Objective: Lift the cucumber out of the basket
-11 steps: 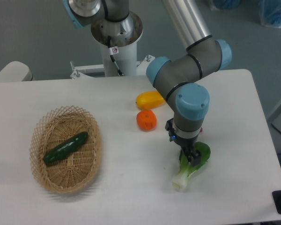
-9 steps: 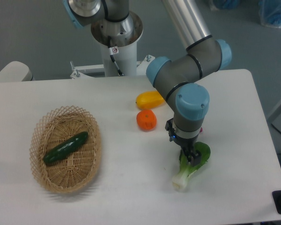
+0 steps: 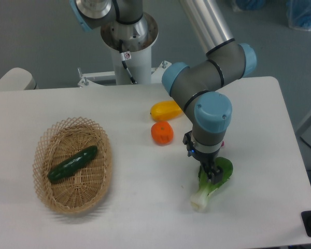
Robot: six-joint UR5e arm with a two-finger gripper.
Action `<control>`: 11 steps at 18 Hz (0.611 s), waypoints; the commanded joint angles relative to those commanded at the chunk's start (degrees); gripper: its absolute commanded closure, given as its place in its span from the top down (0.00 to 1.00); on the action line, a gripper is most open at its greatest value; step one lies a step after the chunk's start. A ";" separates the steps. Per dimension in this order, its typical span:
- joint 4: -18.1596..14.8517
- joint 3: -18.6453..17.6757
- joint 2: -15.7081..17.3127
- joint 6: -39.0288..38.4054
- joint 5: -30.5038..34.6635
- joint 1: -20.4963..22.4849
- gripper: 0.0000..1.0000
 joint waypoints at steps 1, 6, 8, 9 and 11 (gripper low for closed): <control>0.00 0.00 0.00 0.00 0.00 0.00 1.00; -0.53 -0.96 0.79 -0.44 0.09 -0.61 1.00; -0.61 -2.02 1.84 -1.05 -0.26 -1.84 1.00; -0.53 -2.89 2.37 -1.05 -1.13 -2.19 1.00; -0.53 -4.04 3.33 -1.75 -4.38 -2.37 1.00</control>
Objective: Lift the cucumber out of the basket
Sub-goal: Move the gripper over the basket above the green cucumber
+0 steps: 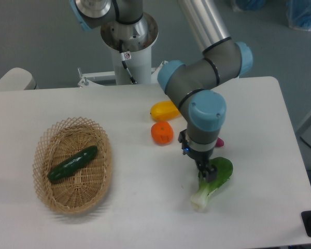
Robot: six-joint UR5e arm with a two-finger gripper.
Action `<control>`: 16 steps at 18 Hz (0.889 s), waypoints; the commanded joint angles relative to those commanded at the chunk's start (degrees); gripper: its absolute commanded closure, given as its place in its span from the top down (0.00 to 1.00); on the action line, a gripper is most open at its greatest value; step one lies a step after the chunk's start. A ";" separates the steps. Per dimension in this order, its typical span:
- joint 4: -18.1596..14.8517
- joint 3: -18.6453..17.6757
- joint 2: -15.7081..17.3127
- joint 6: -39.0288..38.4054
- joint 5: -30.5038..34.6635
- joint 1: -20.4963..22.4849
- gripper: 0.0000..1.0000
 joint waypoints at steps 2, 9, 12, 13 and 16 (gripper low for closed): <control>0.44 -1.49 0.62 -2.71 -1.60 -1.22 1.00; 0.62 -3.69 2.90 -17.73 -1.77 -9.74 1.00; 0.62 -4.40 3.43 -25.73 -1.77 -13.87 1.00; 0.62 -4.75 3.69 -27.50 -1.69 -15.28 1.00; 0.79 -5.98 3.78 -33.20 -1.69 -18.97 1.00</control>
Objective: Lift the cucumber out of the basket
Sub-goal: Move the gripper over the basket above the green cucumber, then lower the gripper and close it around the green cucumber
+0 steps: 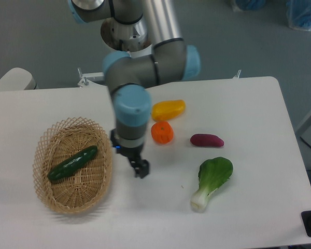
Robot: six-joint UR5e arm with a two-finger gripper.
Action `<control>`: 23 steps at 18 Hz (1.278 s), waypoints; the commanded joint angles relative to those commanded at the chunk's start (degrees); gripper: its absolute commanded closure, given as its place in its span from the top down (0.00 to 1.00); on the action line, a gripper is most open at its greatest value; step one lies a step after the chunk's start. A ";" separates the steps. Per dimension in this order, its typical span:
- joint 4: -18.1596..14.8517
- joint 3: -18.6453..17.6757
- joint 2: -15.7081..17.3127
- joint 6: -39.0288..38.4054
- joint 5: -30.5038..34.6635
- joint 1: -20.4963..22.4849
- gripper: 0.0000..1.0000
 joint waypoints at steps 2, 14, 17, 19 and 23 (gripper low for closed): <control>0.87 -0.62 0.00 -4.22 0.09 -1.94 1.00; 5.71 -3.96 -2.72 -13.73 0.53 -7.30 1.00; 8.78 -3.96 -4.30 -15.66 0.70 -8.36 1.00; 9.49 -4.05 -4.83 -16.19 1.23 -8.62 1.00; 9.49 -4.05 -5.27 -16.37 1.49 -9.15 1.00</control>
